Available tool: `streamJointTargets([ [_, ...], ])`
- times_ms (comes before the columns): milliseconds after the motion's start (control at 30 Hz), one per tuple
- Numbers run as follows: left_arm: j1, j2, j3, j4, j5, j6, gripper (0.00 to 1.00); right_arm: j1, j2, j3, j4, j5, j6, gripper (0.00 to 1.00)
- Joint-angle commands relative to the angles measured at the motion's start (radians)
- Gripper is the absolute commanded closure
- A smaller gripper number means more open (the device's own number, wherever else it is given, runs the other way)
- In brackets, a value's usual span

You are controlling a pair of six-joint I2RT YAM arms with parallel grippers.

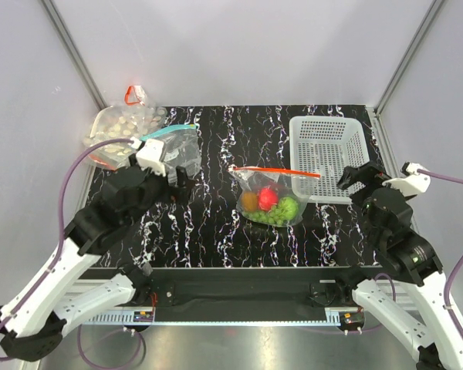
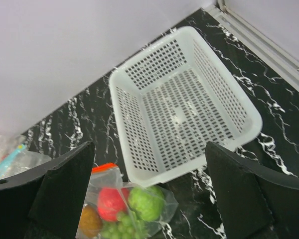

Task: Place the food in the zip-top bag and seal the zipper
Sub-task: Reset both arms

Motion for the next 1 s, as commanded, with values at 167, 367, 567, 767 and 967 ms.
streamJointTargets([
  [167,0.001,-0.351,-0.298,0.089,-0.112,-0.042,0.01,-0.002,-0.095,0.014,-0.205,0.013,0.019,0.0],
  [367,0.001,-0.477,-0.421,0.158,-0.026,-0.037,0.01,-0.001,-0.226,-0.081,-0.144,-0.059,-0.025,0.0],
  [567,0.001,-0.456,-0.412,0.132,-0.107,0.009,0.01,-0.002,-0.214,-0.106,-0.15,-0.058,0.012,0.0],
  [767,0.003,-0.428,-0.401,0.138,-0.074,0.027,0.01,-0.002,-0.166,-0.095,-0.158,-0.037,0.022,0.0],
  [967,0.001,-0.399,-0.396,0.126,-0.069,0.023,0.01,-0.002,-0.16,-0.104,-0.148,-0.032,0.039,0.0],
])
